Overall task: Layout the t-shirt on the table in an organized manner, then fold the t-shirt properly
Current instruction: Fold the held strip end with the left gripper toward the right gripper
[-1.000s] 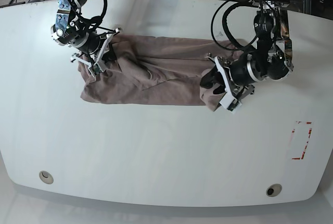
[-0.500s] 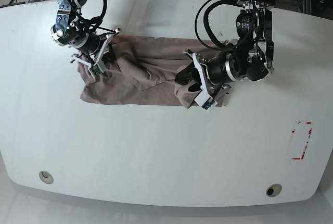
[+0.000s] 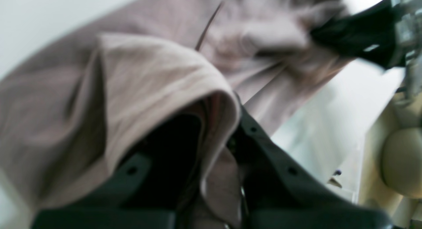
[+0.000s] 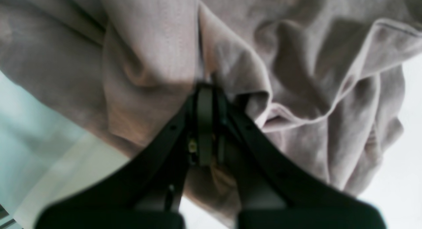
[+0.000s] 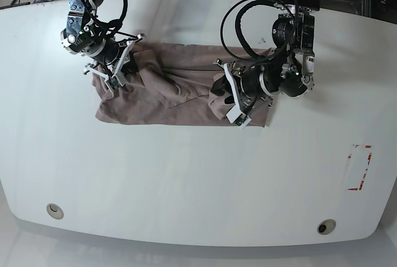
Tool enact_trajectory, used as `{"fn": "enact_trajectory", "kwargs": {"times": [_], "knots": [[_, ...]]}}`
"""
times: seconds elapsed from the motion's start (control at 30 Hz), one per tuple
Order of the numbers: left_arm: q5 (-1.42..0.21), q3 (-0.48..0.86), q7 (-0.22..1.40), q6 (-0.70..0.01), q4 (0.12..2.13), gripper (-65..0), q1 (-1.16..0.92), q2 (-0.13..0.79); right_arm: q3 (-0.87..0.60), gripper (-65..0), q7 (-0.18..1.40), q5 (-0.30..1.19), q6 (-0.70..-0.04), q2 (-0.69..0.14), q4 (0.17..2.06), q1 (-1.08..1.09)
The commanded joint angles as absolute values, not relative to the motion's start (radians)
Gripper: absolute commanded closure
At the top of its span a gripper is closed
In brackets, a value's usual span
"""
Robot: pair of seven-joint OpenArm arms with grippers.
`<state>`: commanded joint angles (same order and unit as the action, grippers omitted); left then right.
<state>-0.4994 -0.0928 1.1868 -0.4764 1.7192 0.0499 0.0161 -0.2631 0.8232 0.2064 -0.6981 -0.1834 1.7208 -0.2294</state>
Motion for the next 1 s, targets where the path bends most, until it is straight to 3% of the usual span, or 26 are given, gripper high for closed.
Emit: {"fn": "enact_trajectory", "kwargs": {"times": [0.37, 0.57, 1.0], "knots": [[-0.499, -0.097, 1.187, -0.481, 1.719, 0.0, 0.048, 0.024, -0.260, -1.6, 0.823, 0.206, -0.698, -0.183, 1.721, -0.229], [-0.499, -0.099, 1.187, -0.481, 1.719, -0.1, 0.051, -0.019, -0.260, -1.6, 0.823, 0.206, -0.698, -0.183, 1.721, -0.229], [-0.498, -0.099, 1.190, -0.478, 1.712, -27.9, 0.090, -0.067, -0.260, -1.6, 0.823, 0.206, -0.698, -0.183, 1.721, -0.229]]}}
